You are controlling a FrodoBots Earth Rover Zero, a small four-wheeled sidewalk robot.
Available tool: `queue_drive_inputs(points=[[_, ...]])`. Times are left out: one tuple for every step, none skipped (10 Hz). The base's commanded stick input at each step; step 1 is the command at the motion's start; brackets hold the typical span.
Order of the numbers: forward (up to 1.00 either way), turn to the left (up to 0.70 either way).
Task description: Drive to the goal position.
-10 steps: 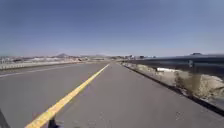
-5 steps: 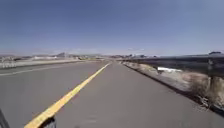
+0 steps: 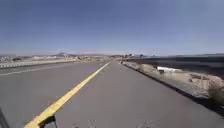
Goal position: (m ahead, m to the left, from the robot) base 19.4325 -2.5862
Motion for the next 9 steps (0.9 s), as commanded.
queue_drive_inputs(points=[[0.85,0.0],[0.85,0.0],[0.85,0.0],[0.85,0.0],[0.85,0.0],[0.85,0.0],[0.85,0.0],[0.85,0.0],[0.85,0.0]])
